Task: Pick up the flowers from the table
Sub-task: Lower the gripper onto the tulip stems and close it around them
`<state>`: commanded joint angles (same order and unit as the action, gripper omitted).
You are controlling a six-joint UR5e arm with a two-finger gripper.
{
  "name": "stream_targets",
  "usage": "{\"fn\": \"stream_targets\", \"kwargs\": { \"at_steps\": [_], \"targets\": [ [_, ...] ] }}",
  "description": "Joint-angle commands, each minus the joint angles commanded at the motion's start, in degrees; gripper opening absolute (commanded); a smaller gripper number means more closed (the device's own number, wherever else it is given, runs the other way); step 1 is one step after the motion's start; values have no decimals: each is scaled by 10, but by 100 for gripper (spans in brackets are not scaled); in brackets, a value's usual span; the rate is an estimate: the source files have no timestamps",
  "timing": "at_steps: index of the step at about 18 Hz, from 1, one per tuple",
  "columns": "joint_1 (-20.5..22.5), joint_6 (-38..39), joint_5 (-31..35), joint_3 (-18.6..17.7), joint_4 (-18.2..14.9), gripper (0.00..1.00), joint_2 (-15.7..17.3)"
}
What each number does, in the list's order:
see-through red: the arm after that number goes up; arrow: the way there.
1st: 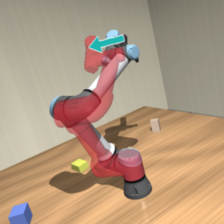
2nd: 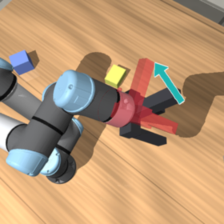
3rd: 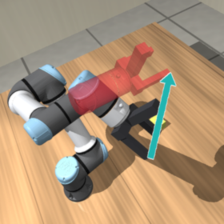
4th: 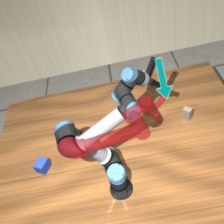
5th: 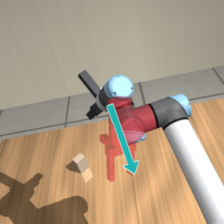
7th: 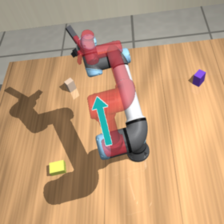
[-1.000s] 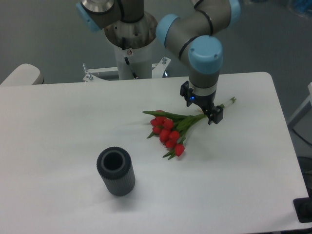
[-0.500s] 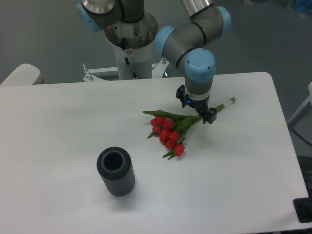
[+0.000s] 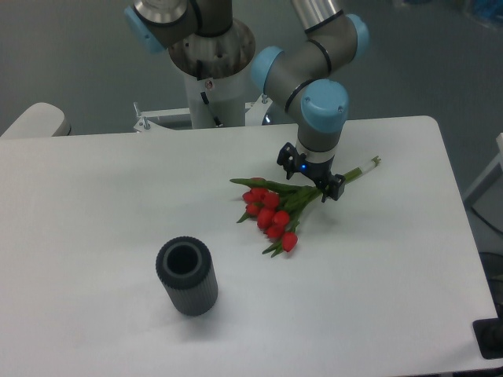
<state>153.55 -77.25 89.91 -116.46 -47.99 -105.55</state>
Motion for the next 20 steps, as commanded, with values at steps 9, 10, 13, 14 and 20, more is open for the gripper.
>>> {"fn": "stream_targets", "kwargs": {
  "at_steps": [9,10,13,14,20],
  "targets": [
    [3,-76,4,-11,3,100,-5],
    [2,-75,4,-13,13,100,-8],
    [2,-74,3,-14,27,100,-18],
    [2,-74,2,-14,28,100,-19],
    [1,-74,0,-17,40,77,-26]
  ]
}}
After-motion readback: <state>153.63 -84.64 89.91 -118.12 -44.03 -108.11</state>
